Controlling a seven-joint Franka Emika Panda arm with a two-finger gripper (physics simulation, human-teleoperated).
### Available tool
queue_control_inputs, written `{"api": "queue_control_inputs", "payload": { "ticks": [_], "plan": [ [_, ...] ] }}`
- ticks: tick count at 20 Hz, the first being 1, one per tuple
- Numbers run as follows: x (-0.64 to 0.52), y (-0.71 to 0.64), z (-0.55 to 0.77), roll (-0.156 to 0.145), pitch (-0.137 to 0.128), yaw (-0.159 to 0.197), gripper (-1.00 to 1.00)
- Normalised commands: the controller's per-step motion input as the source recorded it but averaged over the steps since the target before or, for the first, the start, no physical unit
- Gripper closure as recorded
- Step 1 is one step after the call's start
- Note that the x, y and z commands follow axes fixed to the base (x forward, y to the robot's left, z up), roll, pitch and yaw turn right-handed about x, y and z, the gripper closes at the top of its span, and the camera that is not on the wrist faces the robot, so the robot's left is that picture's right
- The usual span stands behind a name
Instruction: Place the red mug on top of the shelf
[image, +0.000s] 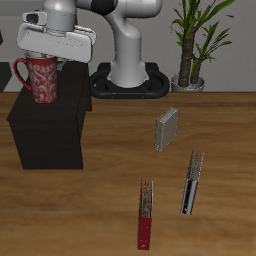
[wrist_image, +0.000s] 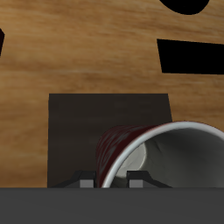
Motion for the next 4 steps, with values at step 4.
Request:
{"api": "queue_control_inputs", "payload": {
  "ticks": [4],
  "plan": [
    [0.04, 0.0, -0.07, -0.007, 0.022, -0.023, -1.0]
  ]
}}
